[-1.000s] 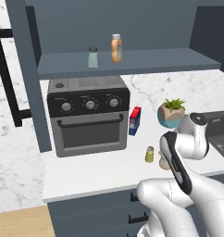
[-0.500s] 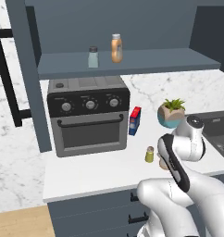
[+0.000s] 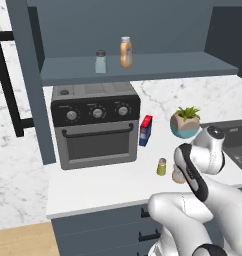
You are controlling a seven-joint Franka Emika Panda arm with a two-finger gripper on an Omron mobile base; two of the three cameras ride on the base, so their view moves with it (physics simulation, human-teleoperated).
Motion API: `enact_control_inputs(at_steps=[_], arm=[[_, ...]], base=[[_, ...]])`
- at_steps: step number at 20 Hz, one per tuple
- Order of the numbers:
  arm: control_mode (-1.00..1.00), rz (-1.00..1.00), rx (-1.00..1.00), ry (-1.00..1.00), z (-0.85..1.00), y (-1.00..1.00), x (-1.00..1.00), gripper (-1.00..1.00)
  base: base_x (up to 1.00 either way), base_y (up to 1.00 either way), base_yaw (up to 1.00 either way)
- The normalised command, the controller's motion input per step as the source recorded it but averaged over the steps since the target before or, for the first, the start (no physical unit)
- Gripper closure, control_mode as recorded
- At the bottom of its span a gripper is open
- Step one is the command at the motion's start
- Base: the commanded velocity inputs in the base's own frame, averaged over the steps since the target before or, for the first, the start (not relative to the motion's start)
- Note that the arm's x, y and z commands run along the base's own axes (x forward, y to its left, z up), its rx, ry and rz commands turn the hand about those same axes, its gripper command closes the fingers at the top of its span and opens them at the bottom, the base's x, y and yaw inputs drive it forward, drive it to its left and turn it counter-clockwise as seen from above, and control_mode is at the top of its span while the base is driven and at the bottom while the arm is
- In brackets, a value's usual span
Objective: Put the shaker and condiment bottle from the counter next to their counterparts in the cabinet.
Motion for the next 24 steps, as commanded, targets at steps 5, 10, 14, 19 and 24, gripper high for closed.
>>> enact_control_inputs(at_steps=[5,10,14,19,24], arm=[[-1.00,0.01,0.05,0.01,-0.04,-0.08,0.03,1.00],[-1.00,0.07,0.01,0.08,-0.06,-0.02,0.08,1.00],[-1.00,0.03,0.00,0.04,-0.08,0.00,0.00,1.00],[-1.00,0.02,0.00,0.00,-0.07,0.00,-0.02,1.00],[-1.00,0.05,0.00,-0.03,0.14,0.00,-0.14,1.00]], base=[[0.00,0.00,0.00],[0.00,0.00,0.00],[0.00,0.00,0.00],[0.00,0.00,0.00],[0.00,0.00,0.00]])
